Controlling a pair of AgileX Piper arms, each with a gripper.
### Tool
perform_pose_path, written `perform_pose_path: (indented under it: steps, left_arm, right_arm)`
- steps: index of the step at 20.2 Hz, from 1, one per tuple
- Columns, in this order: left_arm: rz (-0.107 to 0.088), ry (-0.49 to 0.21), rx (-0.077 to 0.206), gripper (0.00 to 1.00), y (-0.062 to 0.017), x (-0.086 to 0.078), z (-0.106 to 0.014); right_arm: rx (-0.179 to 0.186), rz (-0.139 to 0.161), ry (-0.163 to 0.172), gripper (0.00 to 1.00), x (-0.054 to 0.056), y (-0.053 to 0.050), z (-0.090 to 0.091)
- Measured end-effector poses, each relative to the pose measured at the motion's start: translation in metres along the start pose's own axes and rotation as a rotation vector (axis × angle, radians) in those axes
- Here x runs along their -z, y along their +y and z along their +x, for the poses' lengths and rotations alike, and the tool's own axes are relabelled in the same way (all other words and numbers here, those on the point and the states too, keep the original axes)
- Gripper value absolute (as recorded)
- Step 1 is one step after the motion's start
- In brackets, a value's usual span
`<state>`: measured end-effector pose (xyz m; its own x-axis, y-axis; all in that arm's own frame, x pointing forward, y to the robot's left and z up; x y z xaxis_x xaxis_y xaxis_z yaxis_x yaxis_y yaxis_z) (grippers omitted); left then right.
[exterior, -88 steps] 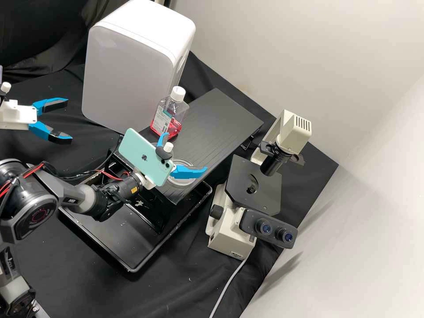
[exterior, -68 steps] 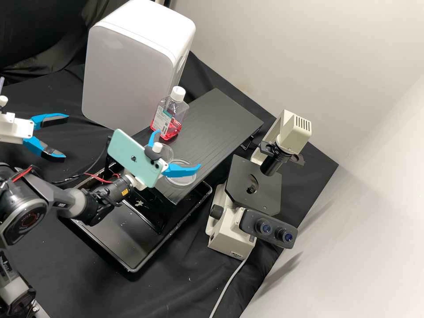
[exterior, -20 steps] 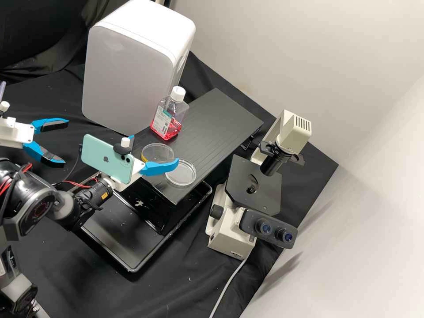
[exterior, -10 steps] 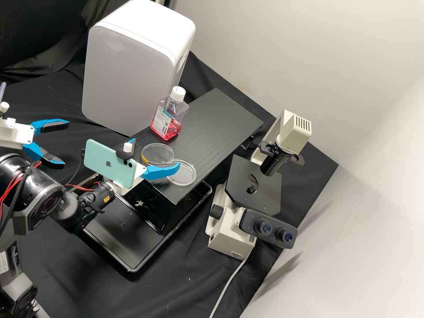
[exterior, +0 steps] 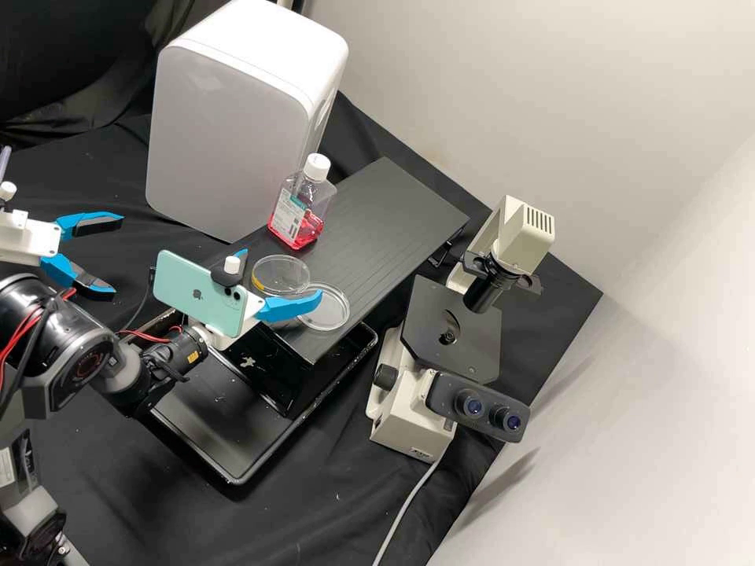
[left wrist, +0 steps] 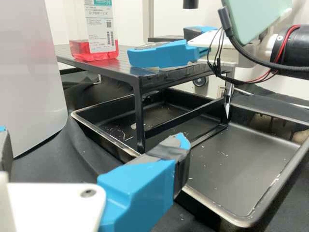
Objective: Place the lid on the petri dish
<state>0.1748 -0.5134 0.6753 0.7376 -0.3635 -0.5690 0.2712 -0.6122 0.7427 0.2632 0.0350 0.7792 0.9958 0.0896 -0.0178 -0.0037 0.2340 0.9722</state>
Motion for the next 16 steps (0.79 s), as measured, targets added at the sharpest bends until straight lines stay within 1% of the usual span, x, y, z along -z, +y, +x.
perform_pose_path:
  steps: [5,16]
  left_arm:
    - [0.0,0.0,0.0,1.0,0.0,0.0,0.0]
    - [0.0,0.0,0.0,1.0,0.0,0.0,0.0]
  right_arm:
    - [-0.003,-0.001,0.006,0.0,0.0011,0.0011,-0.0003]
    - [-0.006,-0.001,0.005,0.0,0.0008,0.0019,-0.0003]
